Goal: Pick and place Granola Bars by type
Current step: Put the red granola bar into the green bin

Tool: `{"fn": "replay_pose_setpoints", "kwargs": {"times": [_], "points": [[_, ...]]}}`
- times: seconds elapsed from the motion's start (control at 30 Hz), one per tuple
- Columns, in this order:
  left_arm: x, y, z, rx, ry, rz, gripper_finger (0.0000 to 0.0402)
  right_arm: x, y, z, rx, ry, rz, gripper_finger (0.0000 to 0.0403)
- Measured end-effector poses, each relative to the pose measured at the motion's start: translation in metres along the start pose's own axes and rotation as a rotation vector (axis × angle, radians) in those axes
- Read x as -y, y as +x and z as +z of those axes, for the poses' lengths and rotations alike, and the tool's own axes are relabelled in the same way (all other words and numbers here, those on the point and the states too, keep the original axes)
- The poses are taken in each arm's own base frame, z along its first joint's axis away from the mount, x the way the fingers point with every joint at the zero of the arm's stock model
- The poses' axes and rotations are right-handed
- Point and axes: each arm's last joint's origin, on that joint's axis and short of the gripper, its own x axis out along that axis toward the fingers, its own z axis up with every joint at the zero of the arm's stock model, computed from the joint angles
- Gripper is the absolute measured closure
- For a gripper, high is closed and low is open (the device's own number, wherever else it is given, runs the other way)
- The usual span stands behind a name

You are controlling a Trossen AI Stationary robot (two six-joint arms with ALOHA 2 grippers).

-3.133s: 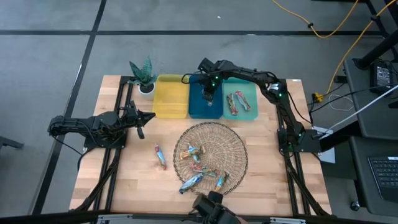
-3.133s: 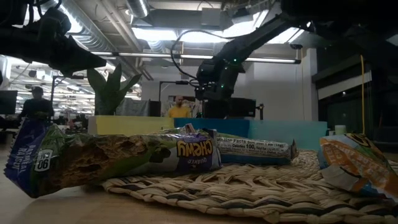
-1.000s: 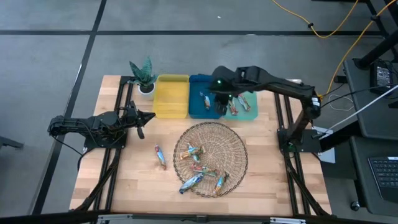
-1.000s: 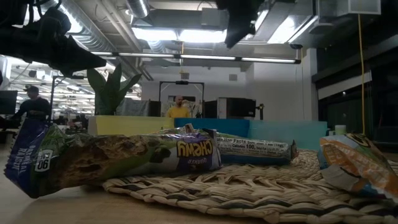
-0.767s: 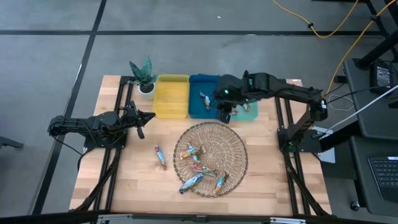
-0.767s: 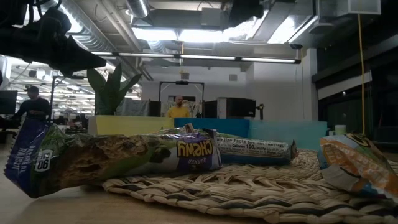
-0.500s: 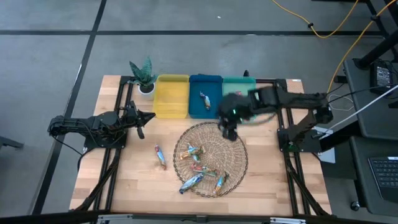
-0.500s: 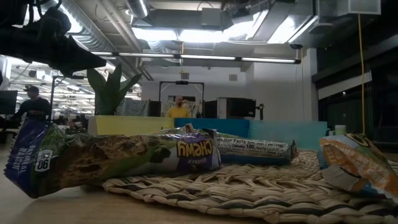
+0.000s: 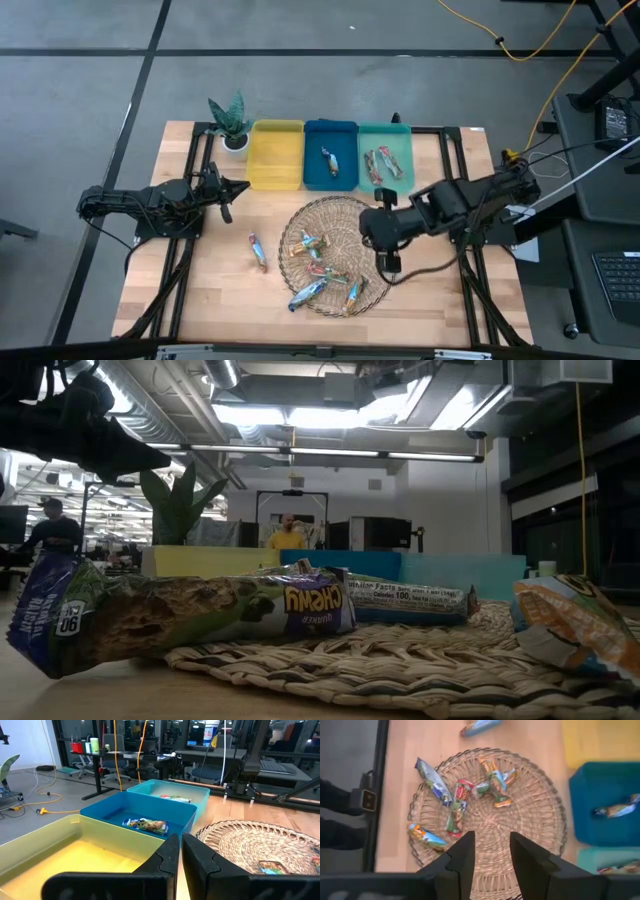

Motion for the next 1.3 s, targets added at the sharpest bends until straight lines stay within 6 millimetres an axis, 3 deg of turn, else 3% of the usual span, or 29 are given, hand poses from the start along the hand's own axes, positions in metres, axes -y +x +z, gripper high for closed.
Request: {"fn": "replay_pose_setpoints", "kwargs": {"times": [0.17,0.57,0.9,1.13,1.3], "points": [[0.0,0.0,0.0,0.0,0.0,0.0,0.0386,-0.012,-0.007,-0.005,0.051,-0.073,-0.077,0.0277],[0.0,0.0,0.0,0.0,0.0,0.0,0.0386,0.004,-0.048,-0.012,0.193,-0.072,-0.102,0.0277],[0.0,0.0,0.0,0.0,0.0,0.001,0.0386,0.018,-0.044,-0.002,0.184,-0.21,-0.004,0.0277],[0.0,0.0,0.0,0.0,0.0,0.0,0.0386,0.023,-0.042,0.011,0.258,-0.316,0.154,0.0277],[0.0,0.0,0.0,0.0,0.0,0.0,0.0386,0.019,-0.027,0.01,0.184,-0.429,0.15,0.0277]]}}
